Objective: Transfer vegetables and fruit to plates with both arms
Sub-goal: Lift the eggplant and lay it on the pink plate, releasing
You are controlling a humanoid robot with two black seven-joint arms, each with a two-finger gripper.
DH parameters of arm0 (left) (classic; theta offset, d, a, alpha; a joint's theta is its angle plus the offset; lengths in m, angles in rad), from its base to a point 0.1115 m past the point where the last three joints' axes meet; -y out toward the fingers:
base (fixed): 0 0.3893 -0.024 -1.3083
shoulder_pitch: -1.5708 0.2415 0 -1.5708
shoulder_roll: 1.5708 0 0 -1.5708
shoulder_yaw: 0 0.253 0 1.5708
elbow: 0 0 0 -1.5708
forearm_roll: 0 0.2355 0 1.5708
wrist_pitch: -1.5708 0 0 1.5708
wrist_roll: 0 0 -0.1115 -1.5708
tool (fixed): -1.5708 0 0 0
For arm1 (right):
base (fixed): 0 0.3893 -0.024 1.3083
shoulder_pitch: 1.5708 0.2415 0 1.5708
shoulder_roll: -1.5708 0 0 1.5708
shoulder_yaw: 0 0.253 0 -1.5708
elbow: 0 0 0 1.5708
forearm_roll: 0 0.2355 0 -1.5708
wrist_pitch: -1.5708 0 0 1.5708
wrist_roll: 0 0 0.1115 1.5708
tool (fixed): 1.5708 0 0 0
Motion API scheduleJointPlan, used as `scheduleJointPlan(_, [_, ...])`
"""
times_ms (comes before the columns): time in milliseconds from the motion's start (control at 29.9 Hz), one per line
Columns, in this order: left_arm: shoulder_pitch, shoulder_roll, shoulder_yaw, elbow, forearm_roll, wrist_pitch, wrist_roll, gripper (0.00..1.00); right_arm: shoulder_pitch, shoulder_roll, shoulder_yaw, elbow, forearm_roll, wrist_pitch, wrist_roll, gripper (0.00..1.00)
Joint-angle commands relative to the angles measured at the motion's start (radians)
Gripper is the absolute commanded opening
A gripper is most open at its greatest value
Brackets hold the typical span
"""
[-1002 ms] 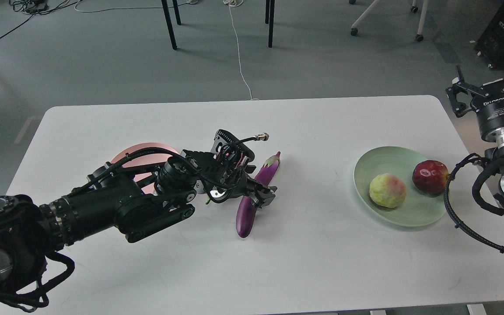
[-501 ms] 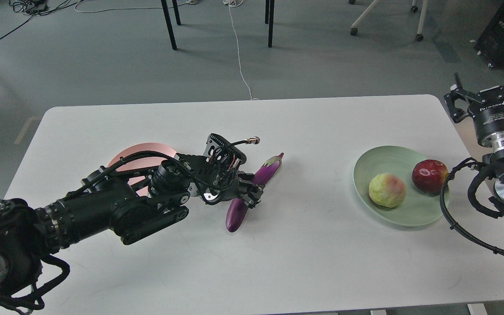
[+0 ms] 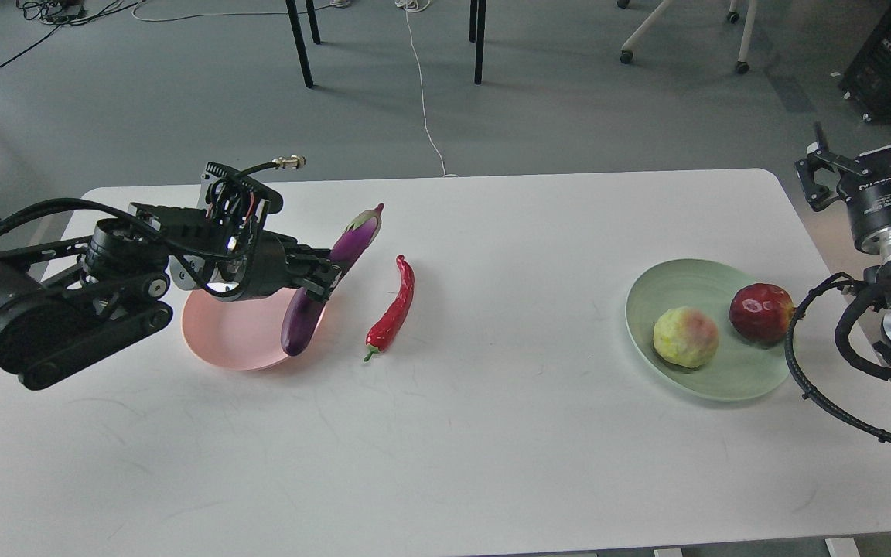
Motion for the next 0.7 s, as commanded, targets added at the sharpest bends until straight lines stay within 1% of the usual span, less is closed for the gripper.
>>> scheduleJointPlan(0, [0.074,0.034,-0.005,0.043,-0.005,0.005,-0.004,0.18,-0.001,0.005,0.000,0.000,0.000,0.000,0.000,0.98])
scheduleJointPlan(100, [0.082,0.025,-0.008,0.107,-0.007,0.016,-0.005,0.21,-0.001,0.003,0.000,-0.001,0.000,0.000,0.000,0.98])
scheduleJointPlan(134, [0.082,0.022,-0.008,0.124,-0.008,0.024,-0.007,0.23,-0.001,0.003,0.000,-0.001,0.000,0.000,0.000,0.98])
scheduleJointPlan(167, [0.083,0.022,-0.006,0.132,-0.007,0.025,-0.005,0.29,-0.001,0.002,-0.001,-0.001,-0.001,0.000,0.000,0.98])
scheduleJointPlan(200, [0.082,0.022,-0.002,0.133,-0.007,0.027,-0.005,0.37,-0.001,0.000,0.000,-0.003,-0.001,0.000,0.000,0.98])
scheduleJointPlan(267, [0.083,0.020,0.000,0.133,0.000,0.030,-0.002,0.68,-0.001,-0.003,-0.001,-0.003,0.000,0.000,0.000,0.98])
scheduleJointPlan(301, [0.083,0.018,-0.006,0.133,0.000,0.033,-0.001,0.74,-0.001,-0.004,0.000,-0.003,-0.001,0.000,0.000,0.98])
scheduleJointPlan(534, [0.062,0.020,-0.012,0.133,-0.003,0.033,-0.001,0.79,0.001,-0.003,0.000,-0.003,-0.001,0.000,0.000,0.98])
scheduleJointPlan(668, [-0.024,-0.003,-0.008,0.130,-0.003,0.027,0.004,0.80,-0.001,0.002,-0.001,-0.003,-0.001,0.000,0.000,0.98])
